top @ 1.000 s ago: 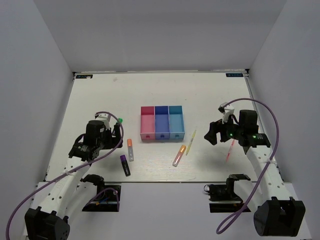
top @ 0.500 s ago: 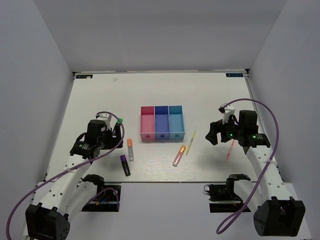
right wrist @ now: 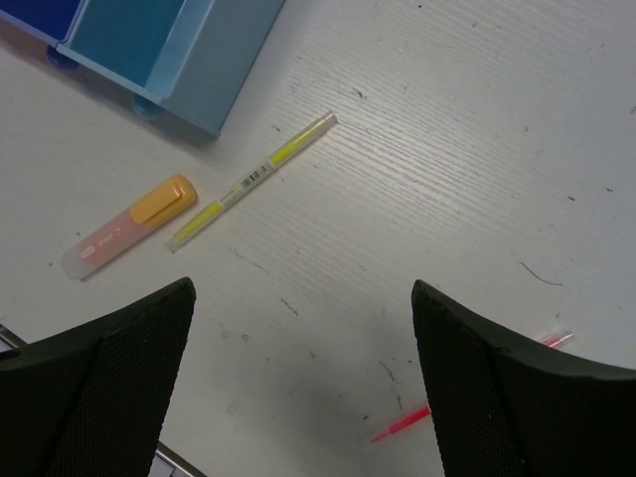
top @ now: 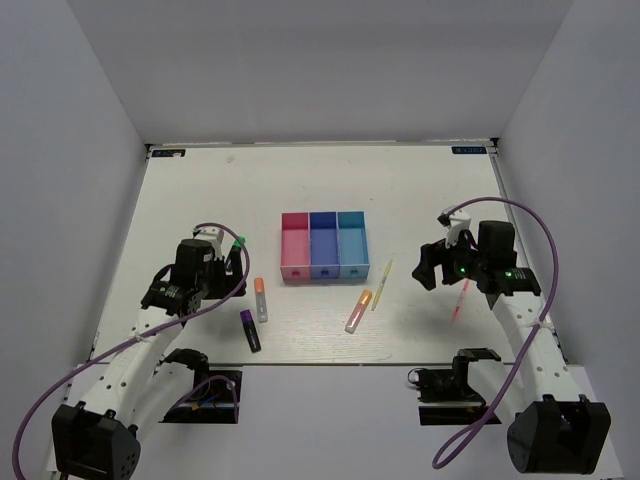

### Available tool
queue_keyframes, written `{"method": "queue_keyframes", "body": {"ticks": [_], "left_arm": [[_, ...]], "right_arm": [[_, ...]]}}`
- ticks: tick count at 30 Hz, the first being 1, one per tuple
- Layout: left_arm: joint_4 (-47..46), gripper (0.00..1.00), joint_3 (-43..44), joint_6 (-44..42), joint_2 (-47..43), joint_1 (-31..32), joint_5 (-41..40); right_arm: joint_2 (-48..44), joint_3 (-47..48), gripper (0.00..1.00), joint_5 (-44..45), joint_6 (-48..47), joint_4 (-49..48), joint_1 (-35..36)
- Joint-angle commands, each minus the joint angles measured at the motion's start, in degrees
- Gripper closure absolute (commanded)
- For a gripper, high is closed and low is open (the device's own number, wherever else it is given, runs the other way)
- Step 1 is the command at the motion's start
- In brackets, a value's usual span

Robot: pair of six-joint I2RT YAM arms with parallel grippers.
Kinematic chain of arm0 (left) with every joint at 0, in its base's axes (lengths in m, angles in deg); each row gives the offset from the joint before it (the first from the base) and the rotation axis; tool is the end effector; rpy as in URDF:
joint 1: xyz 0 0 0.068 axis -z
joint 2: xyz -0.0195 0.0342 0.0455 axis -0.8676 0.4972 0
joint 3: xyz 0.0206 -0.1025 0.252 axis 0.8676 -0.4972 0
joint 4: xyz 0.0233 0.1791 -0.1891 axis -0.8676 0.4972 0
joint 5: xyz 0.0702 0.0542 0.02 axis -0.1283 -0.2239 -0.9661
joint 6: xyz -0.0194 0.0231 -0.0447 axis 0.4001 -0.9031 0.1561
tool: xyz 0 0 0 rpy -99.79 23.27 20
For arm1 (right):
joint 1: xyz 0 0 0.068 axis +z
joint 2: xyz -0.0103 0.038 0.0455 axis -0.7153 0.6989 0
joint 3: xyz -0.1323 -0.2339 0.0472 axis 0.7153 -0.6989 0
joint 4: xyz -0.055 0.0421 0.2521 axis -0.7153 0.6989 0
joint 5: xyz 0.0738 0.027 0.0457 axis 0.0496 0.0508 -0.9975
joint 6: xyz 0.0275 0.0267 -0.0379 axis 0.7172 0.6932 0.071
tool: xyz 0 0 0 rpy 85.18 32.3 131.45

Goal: Sort the stationery into containers
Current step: Pick up the pen from the center of the board.

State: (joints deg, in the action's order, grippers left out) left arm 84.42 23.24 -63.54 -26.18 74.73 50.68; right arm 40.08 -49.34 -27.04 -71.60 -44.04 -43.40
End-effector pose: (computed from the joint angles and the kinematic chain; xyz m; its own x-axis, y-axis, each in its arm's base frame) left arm 0.1560 -0.0392 0.2248 -0.7747 -0.0643 -0.6290 0.0302 0.9899 -0.1383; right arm 0.1826 0.0224 0.2577 -0.5525 -0.2422 -0.7975 -0.5077 0.8566 0.0916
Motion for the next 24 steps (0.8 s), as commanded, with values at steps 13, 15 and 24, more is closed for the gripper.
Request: {"method": "queue_keyframes", "body": {"ticks": [13,15,24], "left_arm": [[0.5,0.4,5.5,-0.3,7.4,-0.9,-0.6],[1.3,0.12,9.1,-1.6,14.2,-1.0,-2.0],[3.6,0.25,25.8,-7.1,36.7,-1.0,-7.4]], "right_arm": [[-1.3,0.1,0.1,-0.5,-0.5,0.1,0.2],[-1.5,0.3,0.1,-0.1,-0.6,0.3,0.1],[-4.4,0.4,0.1,-1.7,-0.4,0.7,0.3]]}}
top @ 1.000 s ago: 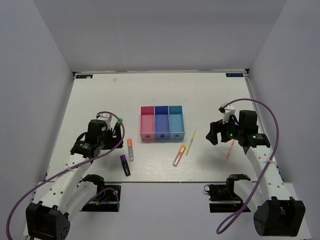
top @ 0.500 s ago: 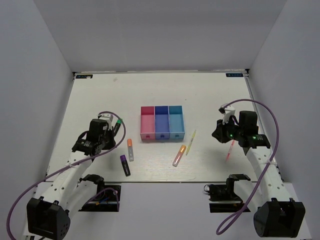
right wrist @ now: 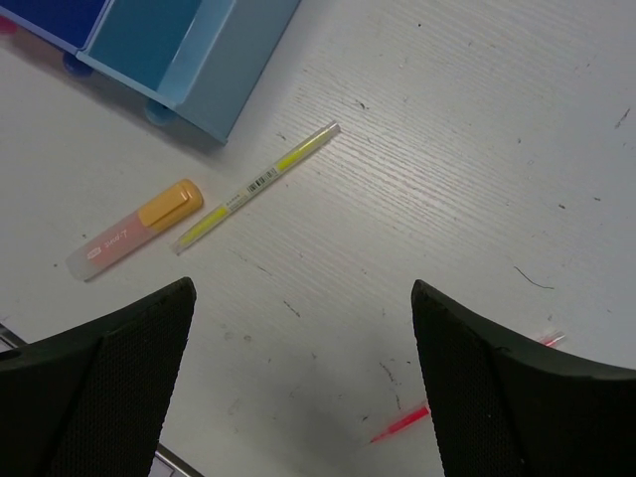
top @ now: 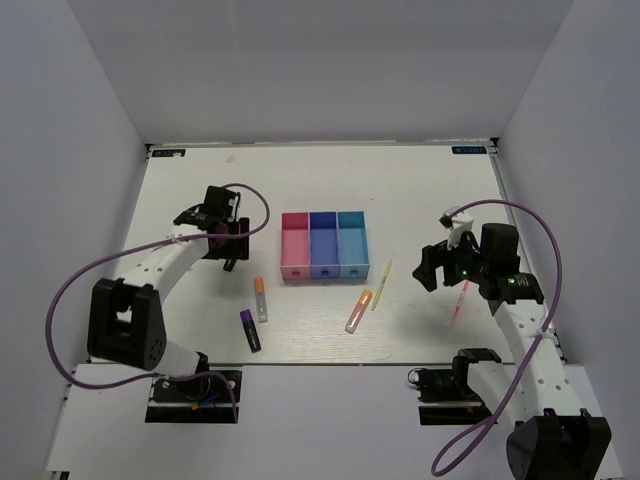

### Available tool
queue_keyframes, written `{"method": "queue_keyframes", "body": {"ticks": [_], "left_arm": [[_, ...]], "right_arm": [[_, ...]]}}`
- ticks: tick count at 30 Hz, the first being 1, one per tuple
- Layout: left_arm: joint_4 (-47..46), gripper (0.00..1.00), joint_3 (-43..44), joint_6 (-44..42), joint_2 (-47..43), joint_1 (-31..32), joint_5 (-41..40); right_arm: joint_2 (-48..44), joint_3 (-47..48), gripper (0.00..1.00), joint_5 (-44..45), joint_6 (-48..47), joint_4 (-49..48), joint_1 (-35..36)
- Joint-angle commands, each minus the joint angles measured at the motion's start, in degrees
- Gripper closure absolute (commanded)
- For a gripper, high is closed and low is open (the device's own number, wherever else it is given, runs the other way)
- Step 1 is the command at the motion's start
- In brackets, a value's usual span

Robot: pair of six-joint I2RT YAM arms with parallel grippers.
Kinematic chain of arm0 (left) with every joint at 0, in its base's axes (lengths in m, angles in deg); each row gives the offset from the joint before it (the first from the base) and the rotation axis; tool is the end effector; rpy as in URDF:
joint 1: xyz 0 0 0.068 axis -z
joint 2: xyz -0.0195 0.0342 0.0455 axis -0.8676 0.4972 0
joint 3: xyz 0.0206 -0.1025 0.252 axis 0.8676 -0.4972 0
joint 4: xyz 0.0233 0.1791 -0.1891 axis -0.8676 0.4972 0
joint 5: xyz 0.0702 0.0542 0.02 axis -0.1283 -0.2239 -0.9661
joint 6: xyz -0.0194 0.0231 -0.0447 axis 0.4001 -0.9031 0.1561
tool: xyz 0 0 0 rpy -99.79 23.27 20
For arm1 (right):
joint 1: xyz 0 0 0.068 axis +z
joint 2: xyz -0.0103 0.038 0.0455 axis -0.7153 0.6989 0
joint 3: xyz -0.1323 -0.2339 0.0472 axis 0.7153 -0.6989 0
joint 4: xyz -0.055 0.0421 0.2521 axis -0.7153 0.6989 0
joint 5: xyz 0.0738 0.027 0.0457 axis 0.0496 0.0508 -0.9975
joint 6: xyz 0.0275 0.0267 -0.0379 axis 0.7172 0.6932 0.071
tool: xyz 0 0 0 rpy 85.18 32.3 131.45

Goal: Sort the stationery into containers
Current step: Pick up the pen from the center of the board.

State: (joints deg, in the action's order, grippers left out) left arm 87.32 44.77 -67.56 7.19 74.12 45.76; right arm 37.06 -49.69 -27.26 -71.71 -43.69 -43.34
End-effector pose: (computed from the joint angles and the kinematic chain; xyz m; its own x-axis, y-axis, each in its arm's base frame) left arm 0.2609 -0.0604 0.2265 -0.8972 0.0298 -0.4406 0.0195 0.9994 0.0278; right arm 0.1740 0.0224 0.2636 -0.5179 -0.2427 -0.8203 -0.5155 0.8538 0.0729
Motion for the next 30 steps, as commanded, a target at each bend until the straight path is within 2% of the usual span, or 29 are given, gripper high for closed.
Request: {"method": "queue_keyframes", "body": {"ticks": [1,6,15,25,28,29,30], "left_arm": [[0.6,0.25,5.7,-3.3,5.5,-0.7,-2.7],[0.4,0.26,10.0,-5.3,12.7,-2.6,-2.3],[-0.9,0.25,14.1,-6.0,20.6,-4.4,0.1],[-4.8,0.25,10.0,-5.1,24.5,-4.4,1.4],[-5.9,0.35,8.3,-5.2,25.0,-4.8,1.1],[-6.3,0.46,7.5,-5.1,25.5,-4.8,1.1],[-6.3,0.51,7.2,-5.0,25.5,-4.8,1.0]], "right_arm": [[-1.7,0.7,0.1,-1.6,-0.1,0.5,0.3],[-2.4,0.8,0.1,-2.2,0.0,0.7,0.4],[-2.9,1.1,0.1,-2.3,-0.1,0.9,0.8],[-2.1,1.1,0.1,-1.5,-0.1,0.7,0.8],[-2.0,1.0,0.1,-1.2,-0.1,0.8,1.0],[-1.8,1.0,0.1,-1.0,0.0,0.7,0.9],[-1.7,1.0,0.1,-1.0,0.0,0.7,0.8]]}}
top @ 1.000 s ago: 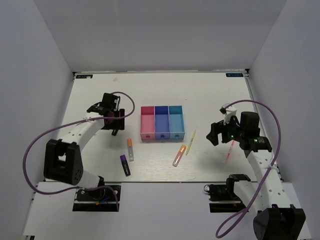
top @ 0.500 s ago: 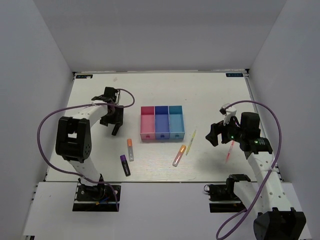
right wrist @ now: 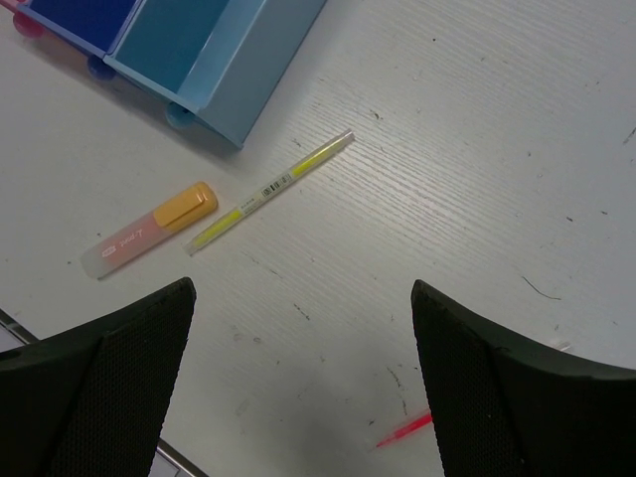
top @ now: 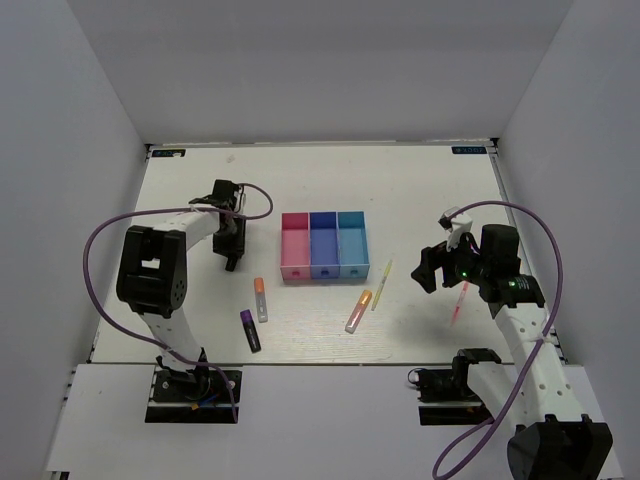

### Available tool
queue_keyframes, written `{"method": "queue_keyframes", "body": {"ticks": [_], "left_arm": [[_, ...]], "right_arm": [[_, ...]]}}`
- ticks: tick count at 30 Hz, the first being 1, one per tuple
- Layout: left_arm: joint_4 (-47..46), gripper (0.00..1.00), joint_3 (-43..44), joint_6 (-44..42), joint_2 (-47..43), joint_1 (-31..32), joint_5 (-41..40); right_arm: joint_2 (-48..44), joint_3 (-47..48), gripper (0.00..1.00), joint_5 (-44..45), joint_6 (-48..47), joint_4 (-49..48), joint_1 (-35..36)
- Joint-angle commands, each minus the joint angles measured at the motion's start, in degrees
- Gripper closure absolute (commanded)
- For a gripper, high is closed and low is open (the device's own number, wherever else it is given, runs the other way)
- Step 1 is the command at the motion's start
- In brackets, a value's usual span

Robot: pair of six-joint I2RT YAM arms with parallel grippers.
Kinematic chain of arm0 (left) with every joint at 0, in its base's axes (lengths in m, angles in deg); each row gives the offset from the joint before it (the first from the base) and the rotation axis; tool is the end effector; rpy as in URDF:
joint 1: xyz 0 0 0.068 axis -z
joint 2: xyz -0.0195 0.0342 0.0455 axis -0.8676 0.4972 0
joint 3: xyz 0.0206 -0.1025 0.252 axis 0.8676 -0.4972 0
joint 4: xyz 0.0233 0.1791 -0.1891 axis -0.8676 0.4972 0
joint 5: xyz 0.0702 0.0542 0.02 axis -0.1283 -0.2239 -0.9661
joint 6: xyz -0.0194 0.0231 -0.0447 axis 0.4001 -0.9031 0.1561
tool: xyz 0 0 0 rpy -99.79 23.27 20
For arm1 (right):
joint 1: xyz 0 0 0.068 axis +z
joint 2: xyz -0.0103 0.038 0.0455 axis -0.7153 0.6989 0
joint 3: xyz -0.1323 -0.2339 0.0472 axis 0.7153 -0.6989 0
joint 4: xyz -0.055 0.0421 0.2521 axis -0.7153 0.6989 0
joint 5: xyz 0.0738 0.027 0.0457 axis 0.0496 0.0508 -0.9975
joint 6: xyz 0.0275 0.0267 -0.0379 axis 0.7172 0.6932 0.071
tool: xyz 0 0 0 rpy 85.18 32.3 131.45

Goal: Sort the stationery into containers
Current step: Pick up the pen from the center of the board.

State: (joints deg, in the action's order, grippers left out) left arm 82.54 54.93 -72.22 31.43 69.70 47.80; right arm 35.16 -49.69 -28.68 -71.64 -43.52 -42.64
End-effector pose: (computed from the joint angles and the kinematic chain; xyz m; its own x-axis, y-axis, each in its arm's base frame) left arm 0.3387 -0.0537 0.1575 -0.9577 0.0513 -0.2832 0.0378 0.9979 0.0530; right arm 0.1681 0.0250 0.2687 -0.4864 -0.2437 -0.8390 -0.5438 0.8361 0.0724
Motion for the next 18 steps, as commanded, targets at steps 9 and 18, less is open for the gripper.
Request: {"method": "queue_keyframes", "body": {"ticks": [9,18], "left_arm": [[0.5,0.88,-1.6,1.6,-0.8,-0.5,-1.8],[2.2,1.0,0.6,7.5,-15.3,0.4,4.4]], "right_arm": [[0.0,0.9,0.1,1.3,-0.1,0.5,0.1],[-0.3,1.0,0.19,0.6,-0.2,0.5,0.0]]}}
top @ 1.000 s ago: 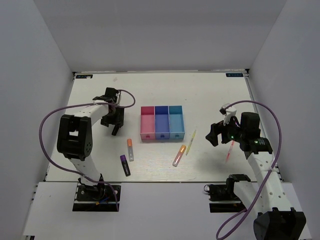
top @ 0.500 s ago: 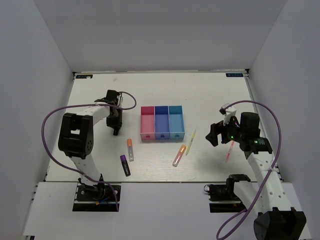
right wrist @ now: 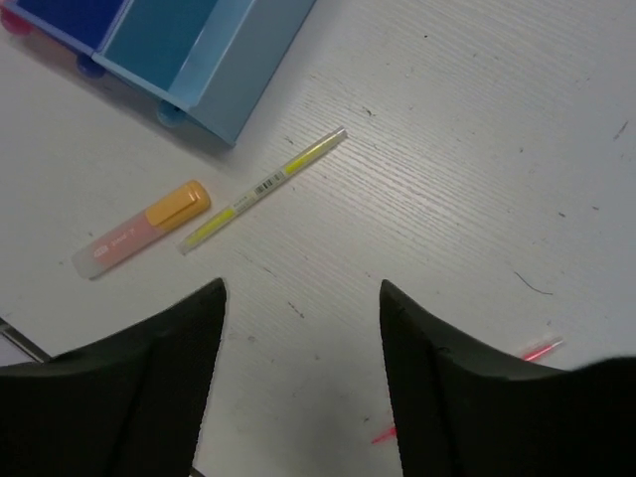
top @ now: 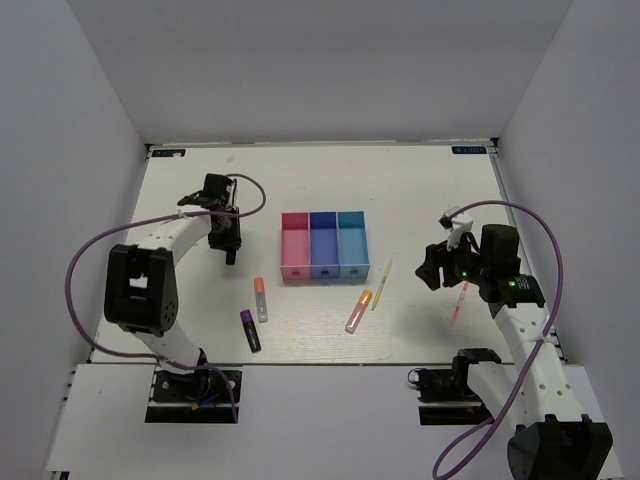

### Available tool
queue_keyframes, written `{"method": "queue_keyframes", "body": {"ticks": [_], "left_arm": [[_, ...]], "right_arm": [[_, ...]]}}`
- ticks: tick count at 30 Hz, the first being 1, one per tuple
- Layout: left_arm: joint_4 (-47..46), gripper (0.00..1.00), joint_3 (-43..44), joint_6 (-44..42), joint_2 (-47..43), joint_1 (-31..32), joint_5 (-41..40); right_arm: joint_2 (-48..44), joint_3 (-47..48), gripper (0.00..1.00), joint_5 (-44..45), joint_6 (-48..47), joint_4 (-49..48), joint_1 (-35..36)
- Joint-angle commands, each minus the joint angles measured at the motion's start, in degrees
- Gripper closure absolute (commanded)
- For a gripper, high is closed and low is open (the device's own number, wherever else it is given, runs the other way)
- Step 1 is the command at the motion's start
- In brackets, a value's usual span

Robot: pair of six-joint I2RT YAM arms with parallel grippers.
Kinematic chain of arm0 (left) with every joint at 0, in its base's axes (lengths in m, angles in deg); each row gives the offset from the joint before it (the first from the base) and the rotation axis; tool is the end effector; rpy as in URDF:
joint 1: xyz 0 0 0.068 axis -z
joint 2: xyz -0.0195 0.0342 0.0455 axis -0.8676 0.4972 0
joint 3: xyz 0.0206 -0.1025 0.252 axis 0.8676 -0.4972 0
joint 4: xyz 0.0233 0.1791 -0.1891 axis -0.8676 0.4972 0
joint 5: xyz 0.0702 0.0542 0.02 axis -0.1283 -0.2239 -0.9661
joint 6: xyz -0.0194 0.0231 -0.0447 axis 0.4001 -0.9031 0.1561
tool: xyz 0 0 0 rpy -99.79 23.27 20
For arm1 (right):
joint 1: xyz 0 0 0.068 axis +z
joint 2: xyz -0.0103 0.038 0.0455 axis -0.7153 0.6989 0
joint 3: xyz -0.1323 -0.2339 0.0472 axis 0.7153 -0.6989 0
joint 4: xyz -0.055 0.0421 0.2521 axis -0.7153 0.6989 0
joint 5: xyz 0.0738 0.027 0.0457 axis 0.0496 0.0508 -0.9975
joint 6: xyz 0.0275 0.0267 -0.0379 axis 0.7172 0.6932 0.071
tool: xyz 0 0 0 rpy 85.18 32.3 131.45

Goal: Sort the stationery into containers
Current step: Pick up the pen from the center of the board, then place the pen in the storage box.

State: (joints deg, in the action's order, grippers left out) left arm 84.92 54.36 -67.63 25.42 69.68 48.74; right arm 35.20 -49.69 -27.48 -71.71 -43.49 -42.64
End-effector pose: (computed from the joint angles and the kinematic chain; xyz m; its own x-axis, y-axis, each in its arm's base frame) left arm 0.3263 -0.0521 0.1867 -0.9423 -0.0319 -0.3334 -0.0353 0.9994 0.0041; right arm 0.1685 0.0244 0.2683 -0.4903 -0.2473 -0.8357 -0.5303 0.8456 0.0610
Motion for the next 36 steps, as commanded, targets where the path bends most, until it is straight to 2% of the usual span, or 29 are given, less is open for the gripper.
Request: {"method": "queue_keyframes", "body": {"ticks": [1,2,3,4,11,15,18,20,24,26,27,32,33,36], "left_arm": [[-0.2,1.0,1.6,3.1,-10.8,1.5,3.9],[-0.2,1.0,1.9,3.4,-11.3,2.7,5.5],[-0.3,1.0,2.0,4.0,-12.3,3.3,6.9],[-0.5,1.0,2.7,4.3,-12.8,4.6,7.6],[-5.1,1.0,5.4,10.9,-10.6,11.7,12.3],[-6.5,1.0,8.9,13.5,-5.8,14.4,12.4],[-6.4,1.0,11.0,14.3,-3.3,17.4,11.0],[-6.2,0.91,11.8,14.9,-1.5,17.7,10.5],[-5.8,0.67,12.3,15.6,-0.2,18.4,9.6],[-4.8,0.58,12.6,15.6,0.3,18.5,9.0],[-4.2,0.56,13.2,15.6,0.4,18.5,8.6],[-2.8,0.49,13.6,15.7,-0.6,18.5,6.9],[-2.5,0.46,13.9,15.6,-1.1,18.5,6.8],[-1.8,0.46,13.9,15.4,-2.4,18.3,6.7]], "right_arm": [[-0.3,0.7,0.38,-0.7,-0.2,0.7,0.0],[-0.3,0.8,0.51,-1.1,-0.3,0.3,0.1],[-0.4,0.7,0.69,-1.2,-0.3,0.5,0.0],[-0.3,0.8,1.0,-1.3,-0.4,0.5,0.0],[-0.1,0.5,1.0,-1.0,-0.2,0.2,0.2],[-0.2,0.6,1.0,-1.0,-0.2,0.2,0.1],[-0.3,0.7,0.91,-0.4,-0.2,0.1,0.1],[-0.3,0.6,0.87,-0.2,-0.3,0.1,0.1],[-0.5,0.6,0.72,-0.4,-0.3,0.2,0.2],[-0.6,0.7,0.65,-0.3,-0.4,0.4,0.3],[-0.6,0.7,0.6,-0.3,-0.4,0.3,0.1],[-0.7,0.8,0.5,-0.3,-0.5,0.5,0.2],[-0.7,0.8,0.5,-0.3,-0.5,0.5,0.2],[-0.7,0.8,0.48,-0.3,-0.5,0.5,0.3]]}}
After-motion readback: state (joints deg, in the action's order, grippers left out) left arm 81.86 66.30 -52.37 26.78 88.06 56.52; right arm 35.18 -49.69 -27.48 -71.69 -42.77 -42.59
